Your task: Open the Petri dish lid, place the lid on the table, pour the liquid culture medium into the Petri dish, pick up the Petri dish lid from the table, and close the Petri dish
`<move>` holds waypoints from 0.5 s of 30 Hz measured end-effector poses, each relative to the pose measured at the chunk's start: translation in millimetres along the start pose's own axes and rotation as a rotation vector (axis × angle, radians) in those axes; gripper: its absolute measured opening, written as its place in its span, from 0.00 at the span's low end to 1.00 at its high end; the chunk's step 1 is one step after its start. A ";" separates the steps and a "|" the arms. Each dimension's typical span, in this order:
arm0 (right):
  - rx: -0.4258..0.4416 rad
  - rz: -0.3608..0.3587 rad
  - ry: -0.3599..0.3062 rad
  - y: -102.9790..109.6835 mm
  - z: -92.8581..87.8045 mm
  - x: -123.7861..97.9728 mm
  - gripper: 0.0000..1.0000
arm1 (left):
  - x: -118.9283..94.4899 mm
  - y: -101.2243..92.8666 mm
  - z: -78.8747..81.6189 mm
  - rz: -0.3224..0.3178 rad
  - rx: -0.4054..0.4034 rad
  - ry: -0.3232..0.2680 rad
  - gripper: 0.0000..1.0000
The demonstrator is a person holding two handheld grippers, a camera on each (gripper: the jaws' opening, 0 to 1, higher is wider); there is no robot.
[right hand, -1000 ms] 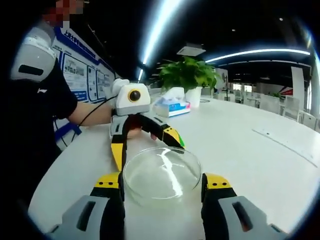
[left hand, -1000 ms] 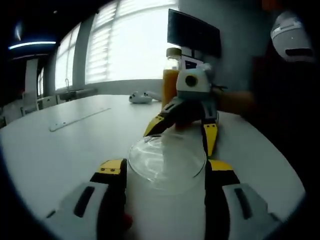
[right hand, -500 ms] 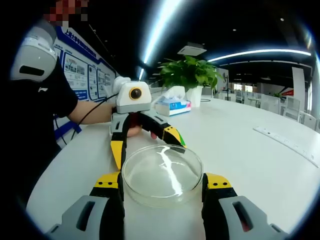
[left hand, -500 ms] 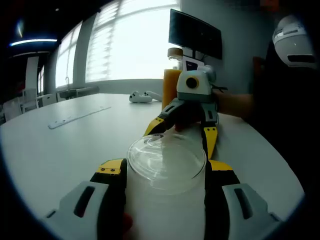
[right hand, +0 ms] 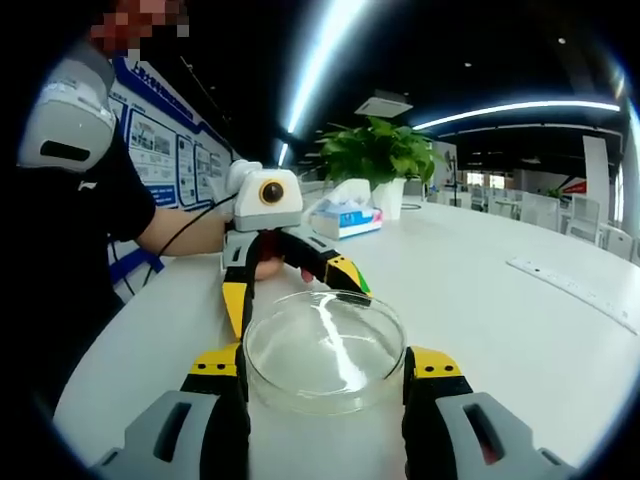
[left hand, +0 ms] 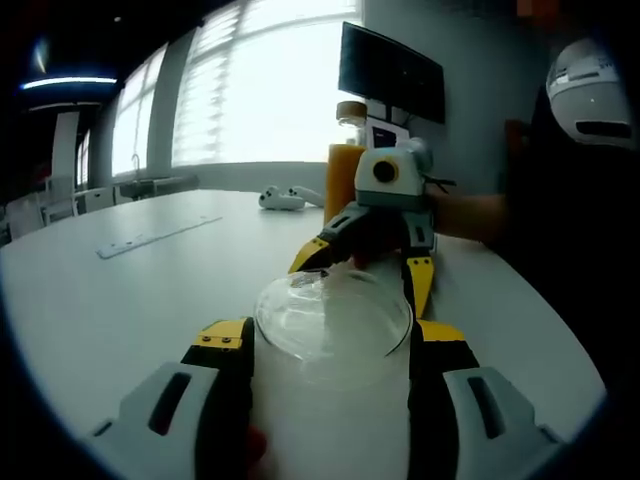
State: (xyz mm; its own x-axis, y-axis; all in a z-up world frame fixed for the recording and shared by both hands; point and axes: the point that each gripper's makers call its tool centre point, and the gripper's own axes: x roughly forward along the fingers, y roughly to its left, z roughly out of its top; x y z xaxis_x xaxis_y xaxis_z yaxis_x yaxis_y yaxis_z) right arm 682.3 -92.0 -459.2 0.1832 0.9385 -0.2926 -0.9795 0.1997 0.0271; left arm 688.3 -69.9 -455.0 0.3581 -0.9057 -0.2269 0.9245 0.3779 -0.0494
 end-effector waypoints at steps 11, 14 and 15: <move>-0.046 -0.014 0.013 0.2 1.4 -0.3 0.57 | -3.5 -1.0 0.8 0.002 0.031 0.001 0.53; -0.049 -0.017 0.009 -0.9 3.4 -3.3 0.57 | -3.3 -1.7 4.4 0.002 0.039 -0.002 0.53; -0.048 -0.018 0.006 -1.1 4.4 -4.4 0.57 | -3.0 -2.1 6.6 0.002 0.043 -0.003 0.53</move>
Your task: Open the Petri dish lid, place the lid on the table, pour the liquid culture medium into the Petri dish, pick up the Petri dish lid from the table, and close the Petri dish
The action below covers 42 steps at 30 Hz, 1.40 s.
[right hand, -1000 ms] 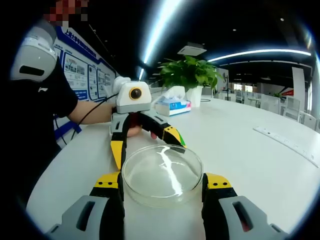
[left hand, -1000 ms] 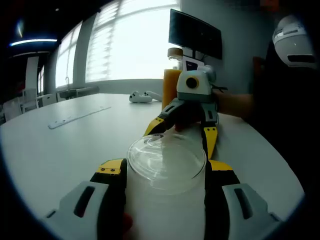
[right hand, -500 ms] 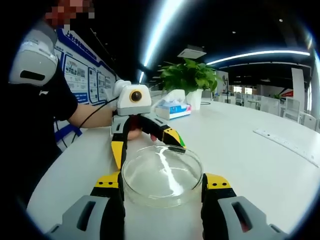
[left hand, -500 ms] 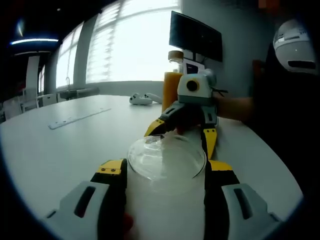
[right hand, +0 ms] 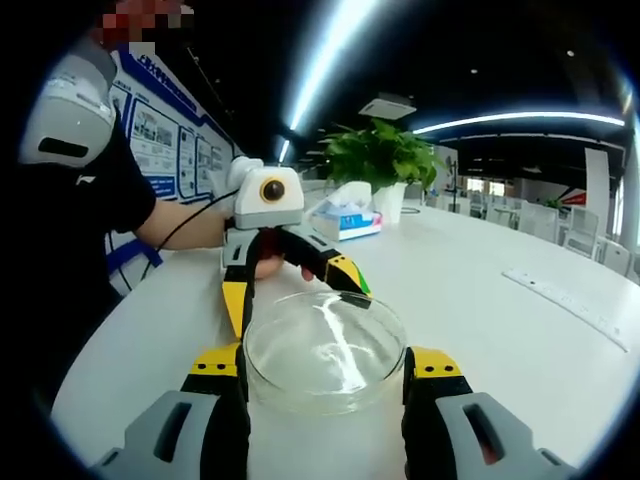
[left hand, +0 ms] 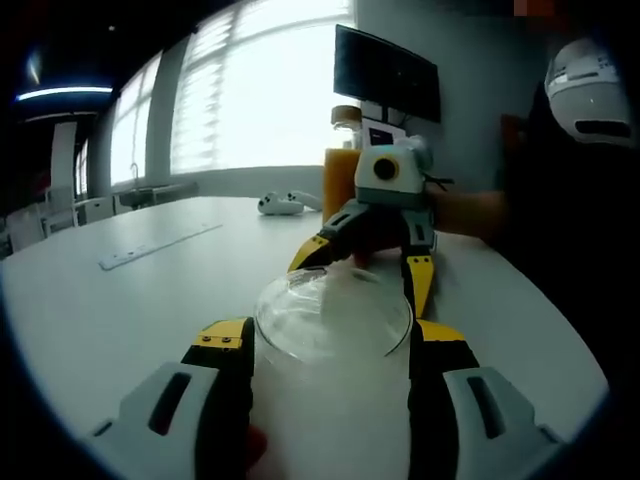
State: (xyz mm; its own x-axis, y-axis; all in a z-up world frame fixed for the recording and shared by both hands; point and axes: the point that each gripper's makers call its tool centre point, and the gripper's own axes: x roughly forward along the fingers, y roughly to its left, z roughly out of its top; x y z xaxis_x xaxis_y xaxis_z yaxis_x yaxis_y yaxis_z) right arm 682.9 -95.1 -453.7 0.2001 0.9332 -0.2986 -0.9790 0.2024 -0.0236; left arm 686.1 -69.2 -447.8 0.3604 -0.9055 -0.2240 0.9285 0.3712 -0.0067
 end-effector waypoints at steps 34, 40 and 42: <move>-0.049 -0.024 -0.062 42.0 34.1 -33.5 0.56 | -14.9 -50.0 38.1 -0.004 0.052 -0.028 0.53; -0.065 -0.027 -0.062 60.0 38.1 -40.4 0.56 | -20.9 -67.0 40.9 -0.002 0.058 -0.040 0.53; -0.065 -0.026 -0.063 64.9 38.6 -41.5 0.56 | -23.3 -72.8 41.5 -0.002 0.060 -0.041 0.53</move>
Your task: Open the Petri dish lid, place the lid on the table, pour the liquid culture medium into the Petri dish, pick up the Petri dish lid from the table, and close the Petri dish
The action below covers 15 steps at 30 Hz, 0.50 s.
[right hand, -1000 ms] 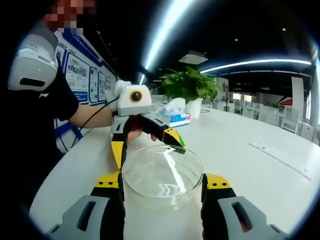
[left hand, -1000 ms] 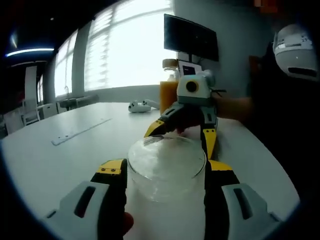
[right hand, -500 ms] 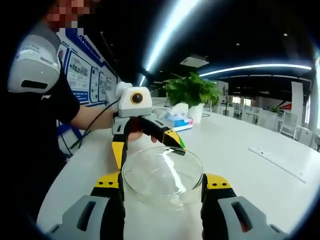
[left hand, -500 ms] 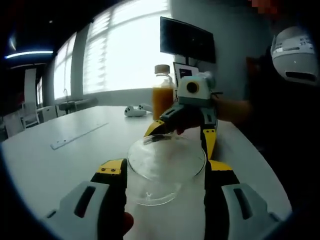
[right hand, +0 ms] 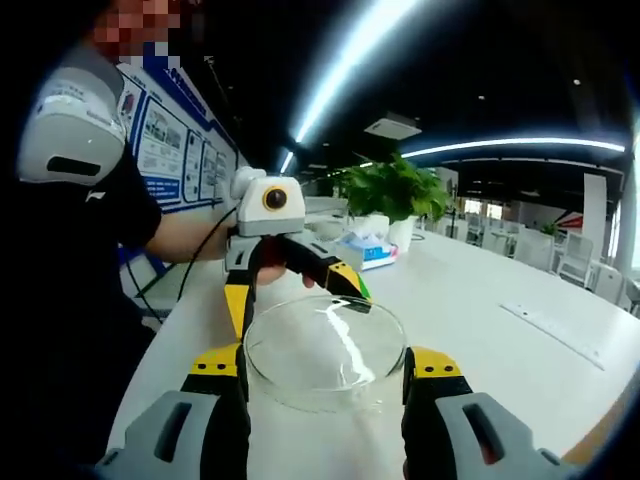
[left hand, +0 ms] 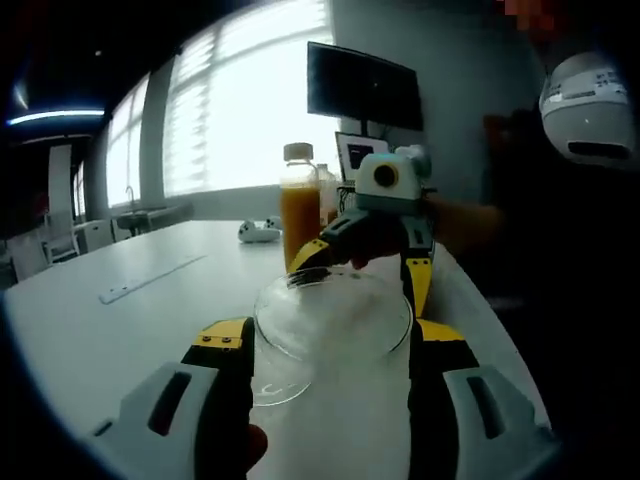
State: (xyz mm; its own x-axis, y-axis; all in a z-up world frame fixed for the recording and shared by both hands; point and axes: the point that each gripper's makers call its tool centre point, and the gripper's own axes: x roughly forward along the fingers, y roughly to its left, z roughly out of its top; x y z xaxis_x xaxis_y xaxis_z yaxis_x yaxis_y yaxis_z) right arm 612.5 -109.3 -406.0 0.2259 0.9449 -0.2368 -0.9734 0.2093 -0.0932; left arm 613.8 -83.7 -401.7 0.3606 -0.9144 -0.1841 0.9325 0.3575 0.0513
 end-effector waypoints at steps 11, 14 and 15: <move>-0.007 0.003 -0.003 27.1 1.8 -6.3 0.56 | -10.5 -25.5 1.0 0.007 0.018 -0.002 0.53; -0.005 0.003 0.001 33.4 -1.8 -7.4 0.56 | -12.0 -31.5 -3.0 0.005 0.015 0.004 0.53; -0.004 0.003 0.000 35.4 -2.6 -8.1 0.56 | -12.4 -32.9 -3.6 0.005 0.014 0.003 0.53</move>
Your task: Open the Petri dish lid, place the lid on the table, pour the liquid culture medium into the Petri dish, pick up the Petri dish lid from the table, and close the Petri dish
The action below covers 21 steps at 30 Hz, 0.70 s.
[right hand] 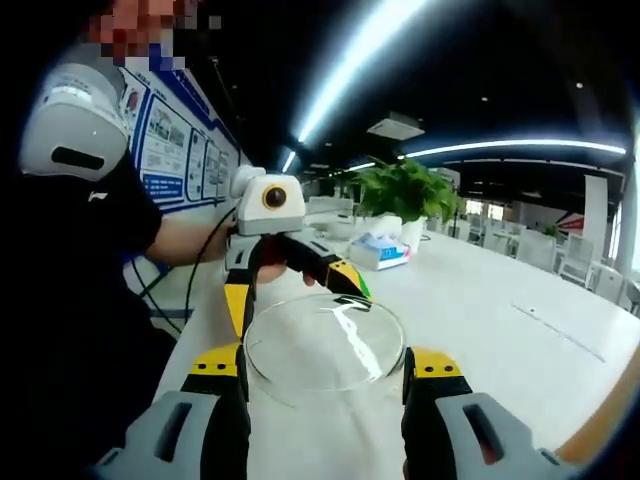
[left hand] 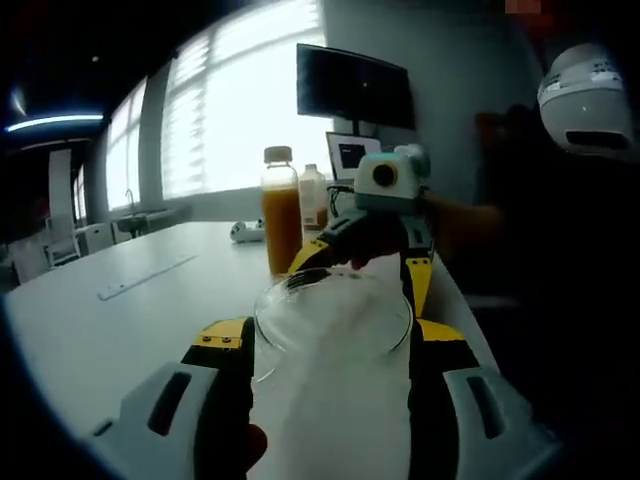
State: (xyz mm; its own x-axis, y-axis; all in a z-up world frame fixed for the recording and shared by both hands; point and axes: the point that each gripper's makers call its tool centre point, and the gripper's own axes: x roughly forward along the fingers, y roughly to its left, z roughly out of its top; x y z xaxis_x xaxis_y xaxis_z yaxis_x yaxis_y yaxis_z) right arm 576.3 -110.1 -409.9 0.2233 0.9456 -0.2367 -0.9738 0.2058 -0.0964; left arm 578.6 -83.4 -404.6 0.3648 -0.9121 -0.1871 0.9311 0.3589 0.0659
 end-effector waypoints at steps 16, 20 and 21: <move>0.011 -0.003 0.011 18.8 -10.9 -2.0 0.56 | -2.4 -18.1 -13.1 -0.013 -0.013 0.006 0.53; 0.020 0.001 0.030 22.8 -19.8 0.3 0.56 | -0.6 -21.5 -24.4 -0.017 -0.019 0.031 0.53; 0.024 0.003 0.035 23.6 -21.3 0.7 0.56 | -0.7 -22.0 -26.4 -0.018 -0.025 0.035 0.53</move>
State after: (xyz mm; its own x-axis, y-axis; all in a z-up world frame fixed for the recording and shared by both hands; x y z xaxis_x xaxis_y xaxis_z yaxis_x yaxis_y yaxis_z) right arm 554.3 -110.0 -432.9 0.2209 0.9371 -0.2704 -0.9752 0.2092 -0.0719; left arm 557.7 -85.5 -431.8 0.3469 -0.9112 -0.2225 0.9370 0.3474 0.0381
